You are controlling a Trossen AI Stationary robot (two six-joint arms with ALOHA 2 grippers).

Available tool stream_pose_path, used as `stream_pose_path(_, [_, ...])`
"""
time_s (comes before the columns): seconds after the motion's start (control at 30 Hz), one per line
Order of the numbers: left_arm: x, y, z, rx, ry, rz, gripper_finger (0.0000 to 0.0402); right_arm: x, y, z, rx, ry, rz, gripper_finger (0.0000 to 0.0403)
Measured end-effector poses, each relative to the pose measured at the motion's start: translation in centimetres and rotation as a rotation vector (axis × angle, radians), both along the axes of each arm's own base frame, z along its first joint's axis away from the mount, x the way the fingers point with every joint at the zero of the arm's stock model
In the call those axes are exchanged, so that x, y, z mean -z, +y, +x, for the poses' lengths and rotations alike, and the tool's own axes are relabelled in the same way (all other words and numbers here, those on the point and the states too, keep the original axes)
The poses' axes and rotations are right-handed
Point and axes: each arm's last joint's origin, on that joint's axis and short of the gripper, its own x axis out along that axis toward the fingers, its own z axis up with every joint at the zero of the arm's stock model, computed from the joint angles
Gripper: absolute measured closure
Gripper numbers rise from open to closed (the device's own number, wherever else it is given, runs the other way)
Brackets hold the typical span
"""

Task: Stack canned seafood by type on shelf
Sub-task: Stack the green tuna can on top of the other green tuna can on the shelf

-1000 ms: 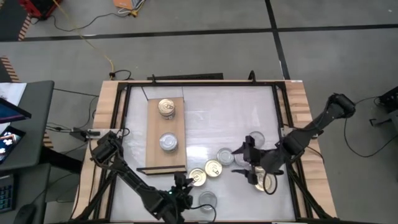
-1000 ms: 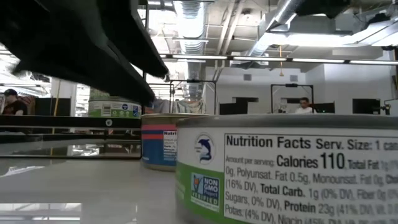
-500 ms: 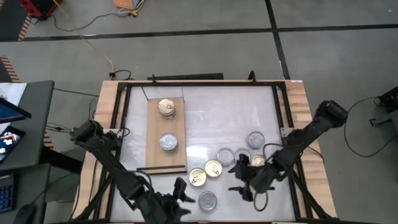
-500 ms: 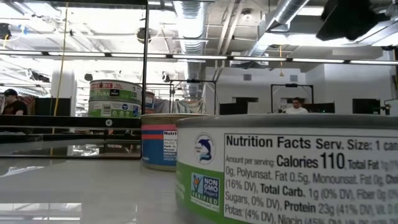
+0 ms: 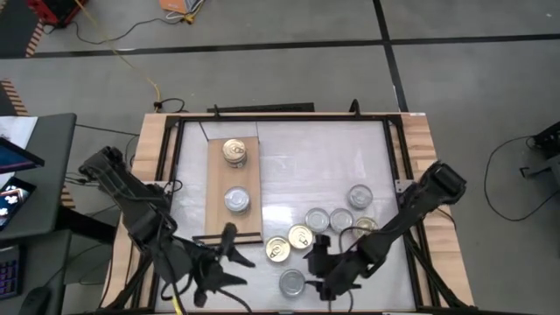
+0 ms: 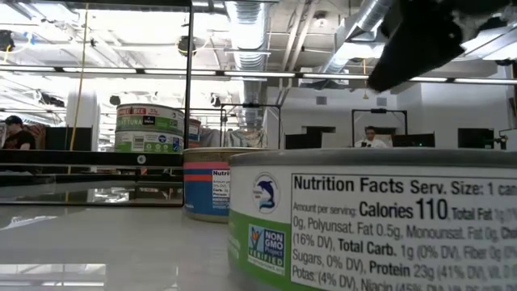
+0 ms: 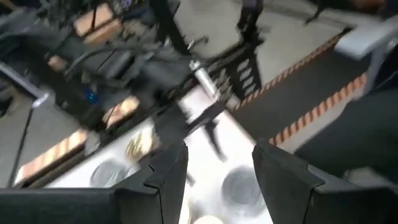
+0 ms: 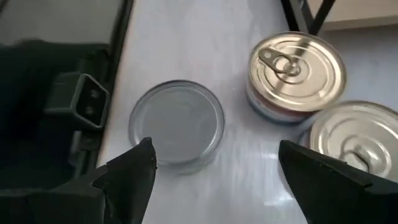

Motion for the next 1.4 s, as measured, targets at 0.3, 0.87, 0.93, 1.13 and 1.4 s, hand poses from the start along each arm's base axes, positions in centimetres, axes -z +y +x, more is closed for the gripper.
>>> stream_pose_path(0.3, [0.4, 1.4, -0.7, -0.173, 0.042, 0.085, 0.0229, 2.3, 2.4, 3.1, -0.06, 0.098, -0.184, 0.0061])
stream_pose_path(0.87, [0.6, 1.9, -0.8, -0.278, 0.036, 0.138, 0.0229, 3.5, -3.9, 2.2, 0.216, 0.482, -0.501, 0.0086])
stream_pose_path(0.93, [0.6, 2.0, -0.8, -0.294, 0.033, 0.141, 0.0229, 3.5, -5.0, 2.3, 0.237, 0.514, -0.551, 0.0086])
stream_pose_path(1.13, [0.8, 2.2, -0.9, -0.357, 0.034, 0.16, 0.0229, 3.8, -9.0, 2.8, 0.316, 0.601, -0.717, 0.0086])
stream_pose_path(1.4, [0.9, 2.4, -1.0, -0.41, 0.027, 0.176, 0.0229, 5.3, -15.4, 3.5, 0.367, 0.709, -0.81, 0.0086])
